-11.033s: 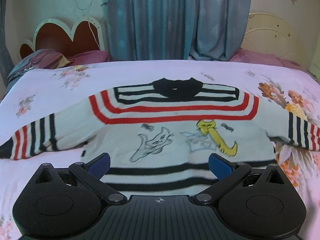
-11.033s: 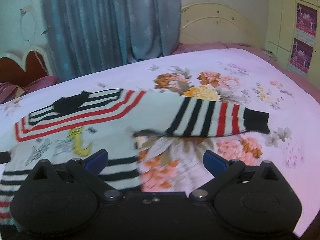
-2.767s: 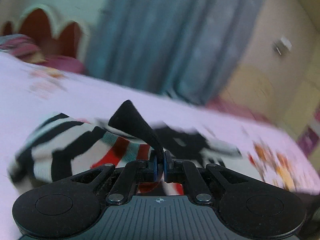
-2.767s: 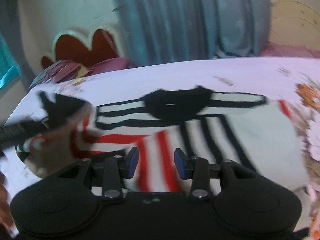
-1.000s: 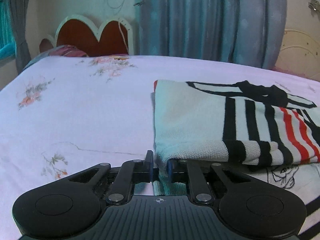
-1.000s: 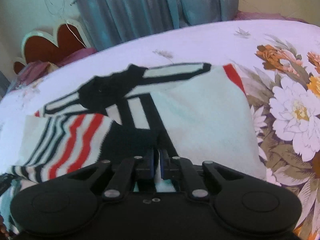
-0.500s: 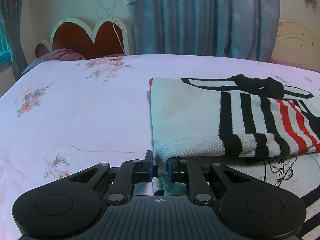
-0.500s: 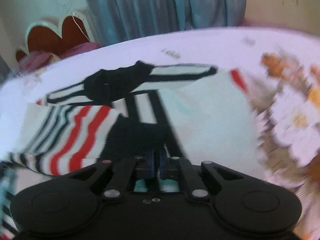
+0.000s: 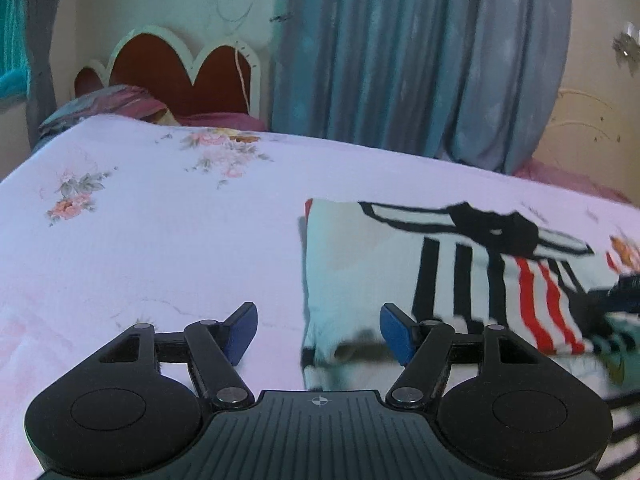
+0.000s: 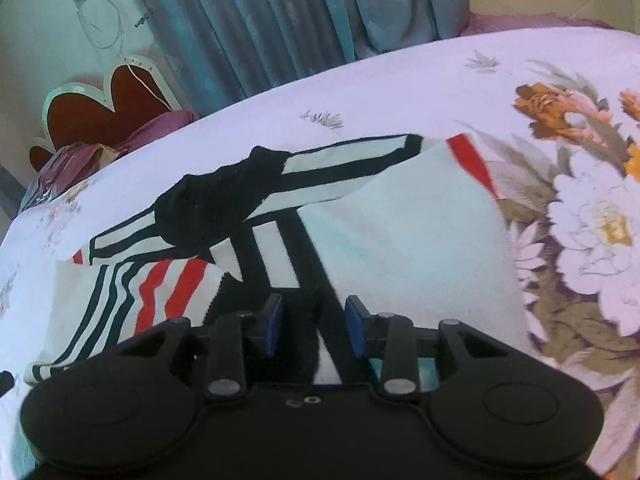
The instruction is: Fold small clothes
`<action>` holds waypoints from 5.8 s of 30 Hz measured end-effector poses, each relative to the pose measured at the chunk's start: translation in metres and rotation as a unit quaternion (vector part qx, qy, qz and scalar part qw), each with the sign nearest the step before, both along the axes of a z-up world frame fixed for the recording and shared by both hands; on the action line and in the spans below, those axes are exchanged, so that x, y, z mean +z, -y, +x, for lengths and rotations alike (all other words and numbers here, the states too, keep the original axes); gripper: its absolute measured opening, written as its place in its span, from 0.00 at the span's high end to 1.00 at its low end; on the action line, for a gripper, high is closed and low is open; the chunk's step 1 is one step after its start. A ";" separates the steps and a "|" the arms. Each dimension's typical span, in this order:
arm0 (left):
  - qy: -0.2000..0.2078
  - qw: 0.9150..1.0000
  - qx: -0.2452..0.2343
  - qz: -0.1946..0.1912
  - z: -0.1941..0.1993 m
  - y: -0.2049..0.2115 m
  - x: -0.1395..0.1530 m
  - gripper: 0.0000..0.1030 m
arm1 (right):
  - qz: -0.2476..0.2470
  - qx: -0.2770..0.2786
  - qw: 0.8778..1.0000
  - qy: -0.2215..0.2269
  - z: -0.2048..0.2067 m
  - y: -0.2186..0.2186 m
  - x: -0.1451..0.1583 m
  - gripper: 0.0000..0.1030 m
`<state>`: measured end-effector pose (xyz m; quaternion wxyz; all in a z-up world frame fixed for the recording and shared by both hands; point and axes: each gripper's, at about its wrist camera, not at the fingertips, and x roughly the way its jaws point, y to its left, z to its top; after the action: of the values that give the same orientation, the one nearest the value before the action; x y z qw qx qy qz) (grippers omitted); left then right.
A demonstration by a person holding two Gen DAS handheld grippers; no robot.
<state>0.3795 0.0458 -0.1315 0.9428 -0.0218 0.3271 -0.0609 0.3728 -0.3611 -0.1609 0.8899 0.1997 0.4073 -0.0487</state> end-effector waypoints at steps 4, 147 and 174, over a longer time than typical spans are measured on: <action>-0.009 1.000 0.012 -0.020 0.038 0.008 -0.003 0.35 | -0.004 0.016 1.000 -0.007 0.010 -0.012 -0.003 0.72; -0.072 0.987 -0.132 0.060 -0.207 0.041 -0.034 0.28 | -0.138 0.111 0.984 -0.016 -0.264 -0.112 0.016 0.69; -0.099 0.988 -0.122 0.012 -0.236 -0.020 -0.043 0.22 | -0.130 -0.013 0.990 -0.046 -0.328 -0.079 0.010 0.51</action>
<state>0.1432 0.0658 -0.1749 0.8916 0.0232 0.4196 -0.1690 0.0447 -0.2824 -0.1513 0.8881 0.0854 0.4351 -0.1214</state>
